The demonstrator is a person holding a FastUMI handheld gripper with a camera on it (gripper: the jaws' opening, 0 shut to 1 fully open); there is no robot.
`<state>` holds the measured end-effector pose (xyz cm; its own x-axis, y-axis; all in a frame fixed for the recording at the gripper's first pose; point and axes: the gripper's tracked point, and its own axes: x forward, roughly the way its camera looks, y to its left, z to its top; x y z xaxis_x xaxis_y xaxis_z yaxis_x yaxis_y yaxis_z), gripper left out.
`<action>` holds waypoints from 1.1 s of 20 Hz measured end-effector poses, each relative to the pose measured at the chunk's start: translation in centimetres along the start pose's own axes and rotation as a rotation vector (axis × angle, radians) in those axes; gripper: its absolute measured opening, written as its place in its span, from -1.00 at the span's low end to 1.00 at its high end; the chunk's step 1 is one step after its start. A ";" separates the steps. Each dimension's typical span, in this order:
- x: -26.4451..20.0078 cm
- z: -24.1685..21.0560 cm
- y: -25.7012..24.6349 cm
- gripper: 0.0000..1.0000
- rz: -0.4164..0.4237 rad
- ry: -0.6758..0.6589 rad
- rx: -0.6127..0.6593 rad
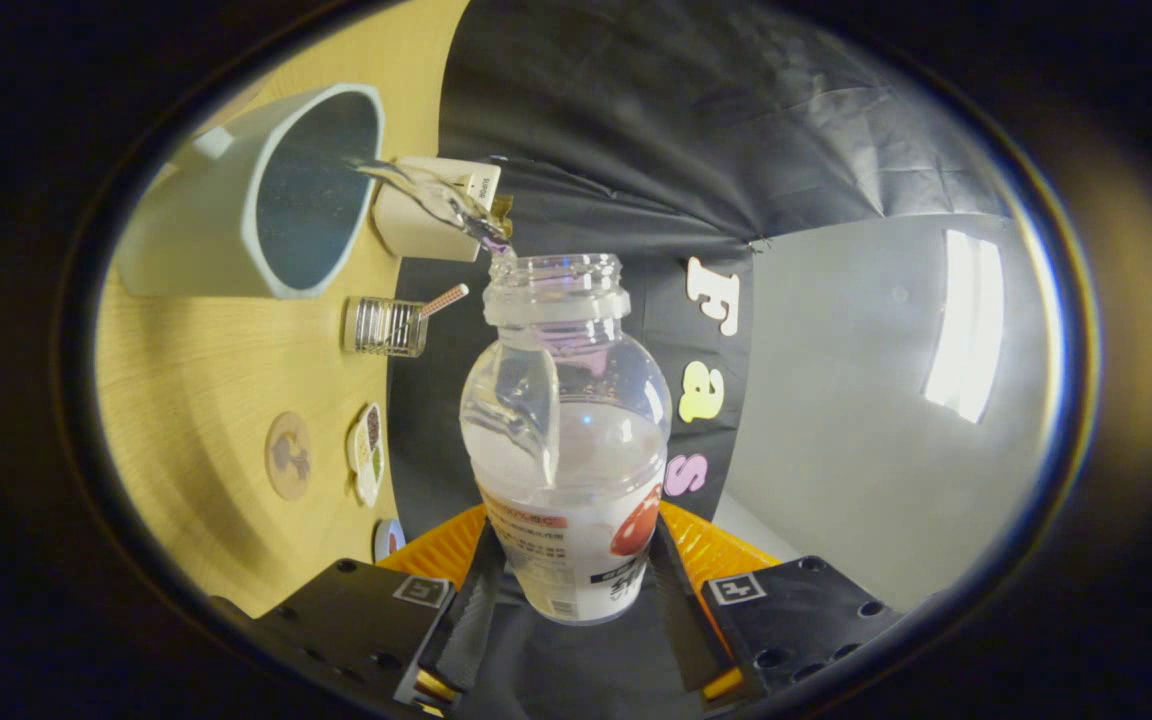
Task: Take the bottle from table, then pour the juice into the cup, finally place the bottle on the coaster
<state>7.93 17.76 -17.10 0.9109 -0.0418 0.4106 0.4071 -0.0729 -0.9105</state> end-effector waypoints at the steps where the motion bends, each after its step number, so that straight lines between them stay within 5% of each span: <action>1: 0.0 0.2 0.0 0.56 -0.001 -0.002 -0.007; 22: 0.7 1.4 -1.4 0.56 -0.023 -0.084 -0.115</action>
<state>8.05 19.23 -15.57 0.9059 0.0443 0.4211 0.4215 -0.1872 -0.8873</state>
